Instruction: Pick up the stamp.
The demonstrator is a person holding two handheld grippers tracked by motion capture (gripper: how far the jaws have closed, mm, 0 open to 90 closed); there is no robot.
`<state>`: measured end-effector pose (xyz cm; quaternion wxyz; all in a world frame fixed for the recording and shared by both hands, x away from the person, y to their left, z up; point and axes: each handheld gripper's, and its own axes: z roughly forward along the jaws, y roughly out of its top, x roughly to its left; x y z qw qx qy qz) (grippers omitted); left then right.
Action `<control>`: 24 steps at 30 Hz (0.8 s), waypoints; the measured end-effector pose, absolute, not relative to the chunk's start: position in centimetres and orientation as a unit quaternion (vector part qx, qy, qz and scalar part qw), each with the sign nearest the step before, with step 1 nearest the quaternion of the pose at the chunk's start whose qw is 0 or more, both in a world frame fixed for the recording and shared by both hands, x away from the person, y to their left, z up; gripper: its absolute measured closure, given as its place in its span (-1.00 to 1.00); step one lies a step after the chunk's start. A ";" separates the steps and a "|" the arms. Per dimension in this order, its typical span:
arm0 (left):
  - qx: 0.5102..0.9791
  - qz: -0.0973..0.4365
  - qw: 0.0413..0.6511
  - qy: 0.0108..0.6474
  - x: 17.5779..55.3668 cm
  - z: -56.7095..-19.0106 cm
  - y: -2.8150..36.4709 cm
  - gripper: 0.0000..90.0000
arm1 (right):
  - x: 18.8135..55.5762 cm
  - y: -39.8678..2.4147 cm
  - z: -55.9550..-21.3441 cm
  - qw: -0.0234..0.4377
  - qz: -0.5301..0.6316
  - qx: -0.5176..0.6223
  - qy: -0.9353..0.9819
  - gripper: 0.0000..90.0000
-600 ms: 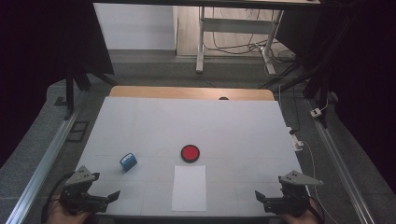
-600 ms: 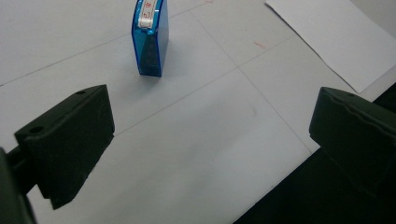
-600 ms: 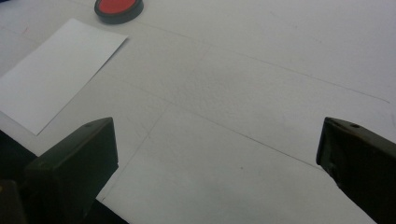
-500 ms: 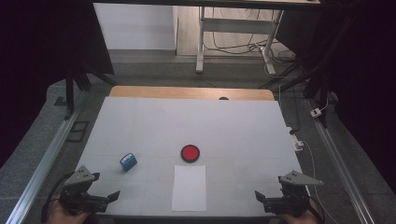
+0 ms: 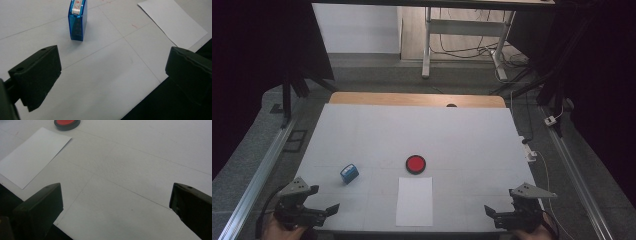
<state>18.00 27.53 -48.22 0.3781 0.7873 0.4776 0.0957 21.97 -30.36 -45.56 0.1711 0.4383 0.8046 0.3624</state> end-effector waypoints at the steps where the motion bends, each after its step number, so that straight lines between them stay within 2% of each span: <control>1: 0.787 0.097 0.379 0.478 18.0 -48.2 27.5 -0.98 | 22.0 -30.4 -45.6 0.170 0.362 0.437 0.805 -1.00; 24: 0.789 0.112 0.384 0.467 18.6 -47.9 26.7 -1.00 | 22.1 -30.1 -45.7 0.162 0.356 0.431 0.813 -1.00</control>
